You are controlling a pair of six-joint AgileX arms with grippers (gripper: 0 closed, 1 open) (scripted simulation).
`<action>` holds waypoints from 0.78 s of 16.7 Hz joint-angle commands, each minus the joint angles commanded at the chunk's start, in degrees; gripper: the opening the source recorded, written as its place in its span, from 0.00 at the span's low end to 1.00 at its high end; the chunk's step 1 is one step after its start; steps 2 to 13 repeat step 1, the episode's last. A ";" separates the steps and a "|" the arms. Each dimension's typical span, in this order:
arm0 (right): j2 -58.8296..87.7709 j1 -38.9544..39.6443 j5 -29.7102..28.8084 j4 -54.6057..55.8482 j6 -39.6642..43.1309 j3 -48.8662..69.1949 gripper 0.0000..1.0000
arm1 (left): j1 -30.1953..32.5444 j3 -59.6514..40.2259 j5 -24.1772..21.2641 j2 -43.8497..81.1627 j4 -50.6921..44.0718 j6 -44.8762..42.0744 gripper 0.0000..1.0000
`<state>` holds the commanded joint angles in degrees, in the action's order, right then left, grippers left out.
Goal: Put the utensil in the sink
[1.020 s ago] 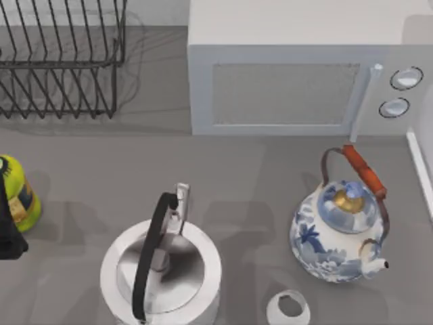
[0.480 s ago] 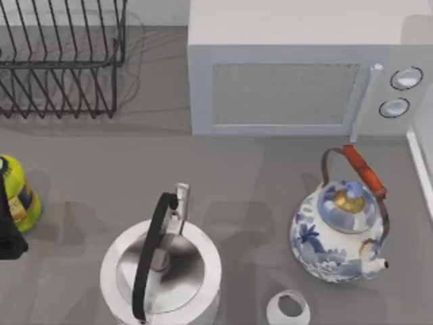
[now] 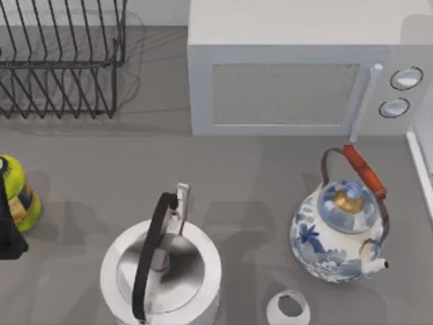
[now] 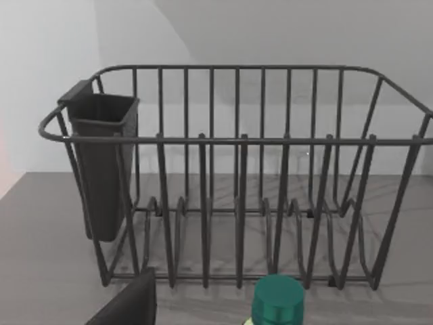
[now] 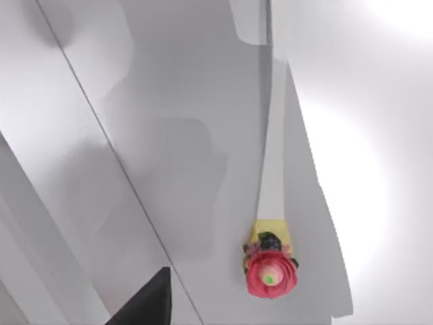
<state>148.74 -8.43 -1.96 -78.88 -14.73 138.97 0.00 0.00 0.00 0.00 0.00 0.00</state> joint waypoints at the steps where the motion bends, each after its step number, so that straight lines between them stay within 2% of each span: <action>1: 0.00 0.00 0.00 0.00 0.00 0.00 1.00 | 0.00 0.00 0.00 0.00 0.00 0.00 1.00; 13: 0.00 0.00 0.00 0.00 0.00 0.00 1.00 | 0.00 0.00 0.00 0.00 0.00 0.00 1.00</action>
